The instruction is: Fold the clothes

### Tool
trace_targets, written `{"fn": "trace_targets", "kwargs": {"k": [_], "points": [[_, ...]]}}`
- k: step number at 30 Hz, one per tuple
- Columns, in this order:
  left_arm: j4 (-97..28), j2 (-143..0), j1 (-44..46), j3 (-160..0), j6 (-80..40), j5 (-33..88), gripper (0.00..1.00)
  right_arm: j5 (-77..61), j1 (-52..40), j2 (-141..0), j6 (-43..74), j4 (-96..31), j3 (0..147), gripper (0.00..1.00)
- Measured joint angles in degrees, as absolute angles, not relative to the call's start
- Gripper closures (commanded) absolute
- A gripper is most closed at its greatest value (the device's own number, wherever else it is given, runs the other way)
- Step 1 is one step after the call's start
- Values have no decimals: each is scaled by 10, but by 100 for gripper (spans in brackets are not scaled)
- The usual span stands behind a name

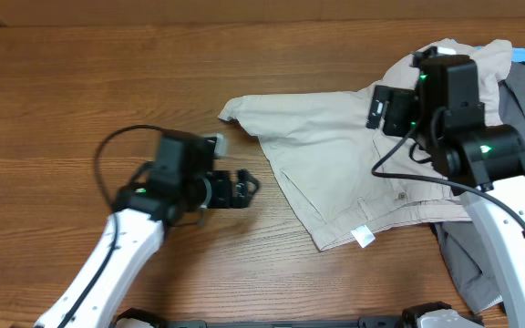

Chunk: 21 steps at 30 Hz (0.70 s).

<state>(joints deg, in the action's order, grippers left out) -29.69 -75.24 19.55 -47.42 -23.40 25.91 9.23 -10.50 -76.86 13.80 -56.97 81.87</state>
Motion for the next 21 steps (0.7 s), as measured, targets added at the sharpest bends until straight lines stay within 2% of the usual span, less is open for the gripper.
{"fn": "trace_targets", "kwargs": {"k": [8,14,18,19,21], "points": [[-196,-907,338,-475,-427,253,0,92,-19,-769,184,-618,818,0],[-98,-986,415,-481,-562,257,8,91,7,-769,194,-628,818,0],[-22,-1016,448,-485,-616,261,26,91,7,-769,195,-630,818,0],[-5,-1023,455,-485,-625,259,33,91,7,-769,195,-630,818,0],[14,-1035,467,-485,-635,258,55,91,7,-769,195,-630,818,0]]}}
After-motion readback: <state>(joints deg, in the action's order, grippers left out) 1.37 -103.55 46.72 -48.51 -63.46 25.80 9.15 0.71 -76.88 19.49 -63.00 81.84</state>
